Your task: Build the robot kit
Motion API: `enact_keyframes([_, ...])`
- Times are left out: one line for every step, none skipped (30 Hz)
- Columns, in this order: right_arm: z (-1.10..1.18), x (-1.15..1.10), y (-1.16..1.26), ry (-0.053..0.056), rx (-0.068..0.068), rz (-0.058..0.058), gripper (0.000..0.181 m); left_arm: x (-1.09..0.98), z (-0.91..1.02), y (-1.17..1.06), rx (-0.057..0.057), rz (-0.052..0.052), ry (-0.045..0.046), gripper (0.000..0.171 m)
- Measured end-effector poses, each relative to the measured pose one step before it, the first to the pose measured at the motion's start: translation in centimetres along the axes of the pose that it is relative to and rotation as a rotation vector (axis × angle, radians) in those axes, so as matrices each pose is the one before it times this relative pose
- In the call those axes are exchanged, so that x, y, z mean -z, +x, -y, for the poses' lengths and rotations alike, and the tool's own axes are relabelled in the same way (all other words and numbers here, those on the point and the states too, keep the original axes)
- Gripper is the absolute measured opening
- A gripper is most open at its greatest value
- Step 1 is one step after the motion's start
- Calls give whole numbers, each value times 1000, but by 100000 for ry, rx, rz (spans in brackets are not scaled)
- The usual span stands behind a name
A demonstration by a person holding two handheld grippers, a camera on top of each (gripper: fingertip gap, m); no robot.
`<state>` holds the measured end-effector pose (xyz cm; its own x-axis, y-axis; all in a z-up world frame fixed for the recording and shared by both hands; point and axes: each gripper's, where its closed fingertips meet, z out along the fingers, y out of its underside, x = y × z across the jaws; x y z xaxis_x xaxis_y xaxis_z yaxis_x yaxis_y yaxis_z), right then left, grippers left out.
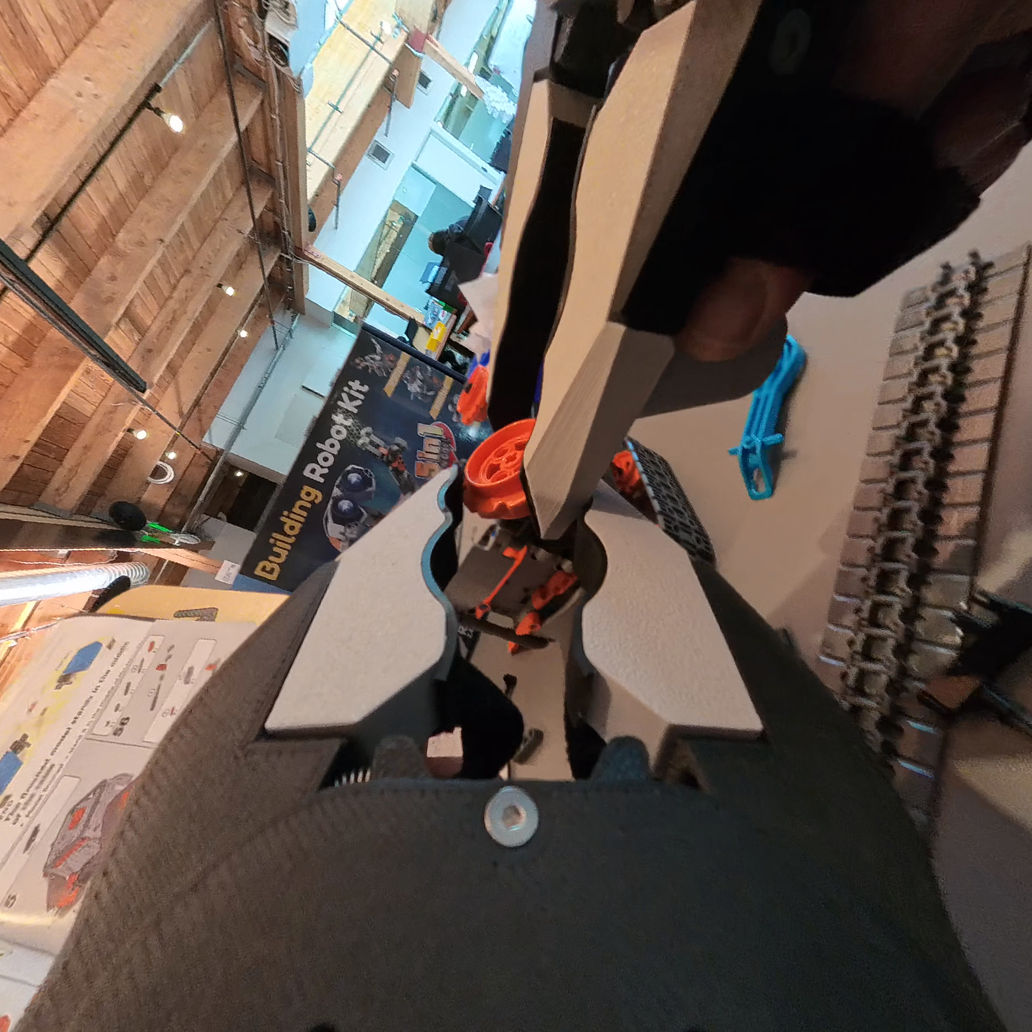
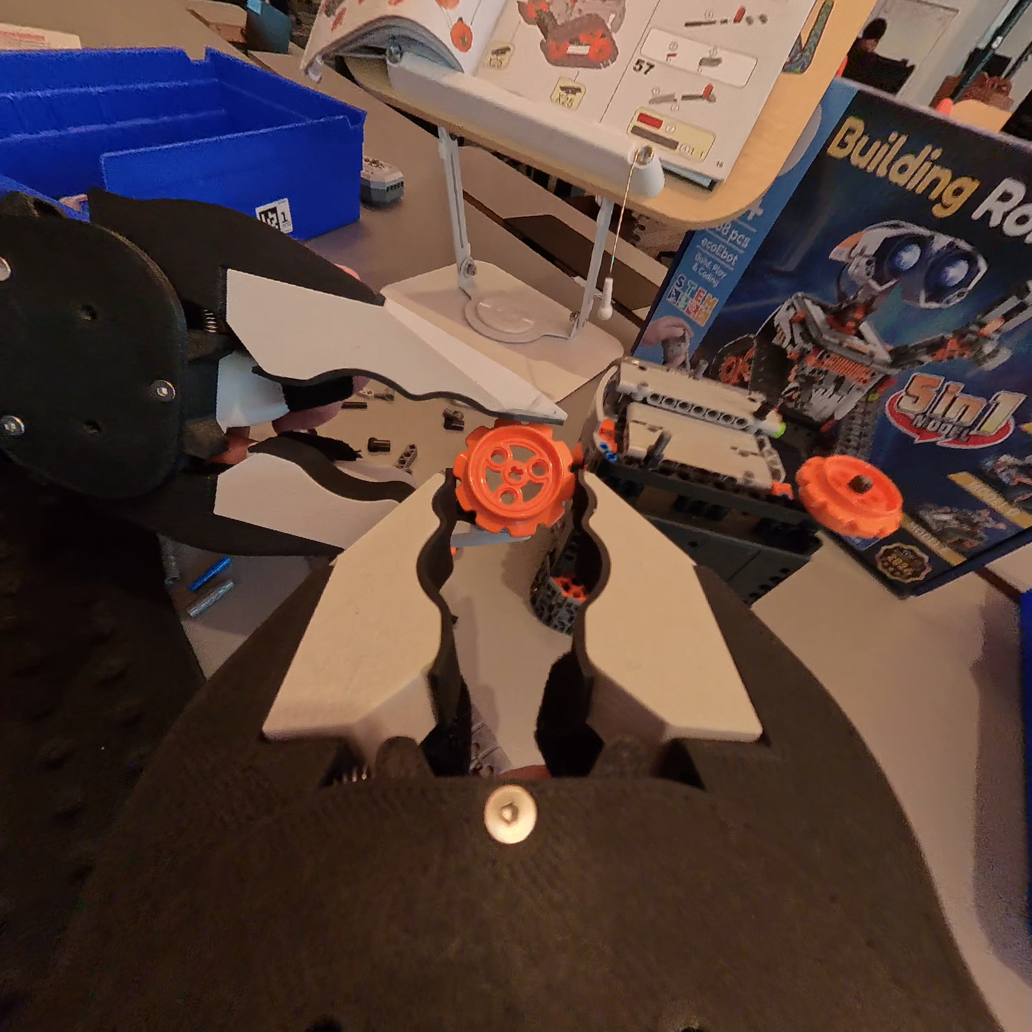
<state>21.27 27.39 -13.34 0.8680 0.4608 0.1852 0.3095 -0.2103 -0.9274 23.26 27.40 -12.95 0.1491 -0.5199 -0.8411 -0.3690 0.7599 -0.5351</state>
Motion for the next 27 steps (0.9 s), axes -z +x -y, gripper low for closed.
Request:
enact_keyframes([418,168,337,184,1211,430,39,-170,341,-477,1525,1495,1623,37])
enact_keyframes([445,131,506,-74,1789,-186,39,-209,182,-448,2426,244,1133,39])
enact_keyframes([345,56,661,-826,2626,-692,39,-252,-63,-451,2550,-503,320,40])
enact_keyframes([150,-51,752,-1969,2459,-549,40,-256,-151,-477,2233,-465,359,44])
enact_keyframes([78,-137,745,-2064,1429,39,39,-278,-271,-466,1627,-116,-93,45])
enact_keyframes([21,-239,618,-2024,880,1013,40,-334,-386,-402,1688,-283,-728,47])
enact_keyframes([-115,-362,566,-2546,1118,910,39,-347,-389,-114,2583,-1839,-891,48])
enact_keyframes([-87,-372,687,-2016,1545,-473,38,-336,-302,91,2958,-2658,-382,50])
enact_keyframes([-97,-385,557,-1894,1305,-196,39,-356,-330,14,2242,-1551,-676,51])
enact_keyframes([-173,-399,315,-2195,589,1143,39,-317,-230,79,1453,-1371,57,52])
enact_keyframes([-131,-381,171,-1697,210,1560,39,-272,-152,121,964,-1119,448,53])
enact_keyframes([-124,-339,80,-1536,316,1540,39,-260,-209,15,174,-67,-311,54])
enact_keyframes([-153,-276,27,-1716,596,1294,39,-246,-245,110,-493,-329,-848,54])
enact_keyframes([-114,-210,61,-1449,610,637,39,-174,-138,126,-257,-286,-166,54])
enact_keyframes([-153,-161,10,-1629,345,786,40,-121,-37,122,198,-311,353,55])
enact_keyframes([-62,-61,0,-1114,-24,797,39,-108,-111,89,40,-66,-316,55])
enact_keyframes([-23,29,50,-794,-264,403,39,-72,-56,64,-300,-61,81,56])
enact_keyframes([-47,30,26,-800,-414,473,39,-32,-14,10,-33,-40,238,55])
enact_keyframes([-23,3,-11,-437,-824,867,39,-40,-4,-57,251,88,162,55])
enact_keyframes([-4,-11,-25,-173,-1015,1230,39,-34,24,-62,420,10,159,54])
enact_keyframes([19,1,-95,93,-1038,1916,39,16,56,-106,511,407,462,52])
enact_keyframes([59,21,-92,412,-1100,1984,39,105,218,-132,456,809,1599,50])
enact_keyframes([-30,-18,-38,-266,-713,1474,39,31,39,28,-24,-103,231,49])
enact_keyframes([-46,-57,-5,-417,-135,1084,39,-78,-166,57,-495,-180,-1254,50])
enact_keyframes([3,-50,-30,-279,-426,1113,39,-15,-69,-65,-465,635,-445,49])
enact_keyframes([-2,-32,-32,-492,-556,1078,39,5,-7,-18,239,185,19,50])
enact_keyframes([-37,-40,-53,-894,-57,982,39,6,-26,24,537,-277,-15,50])
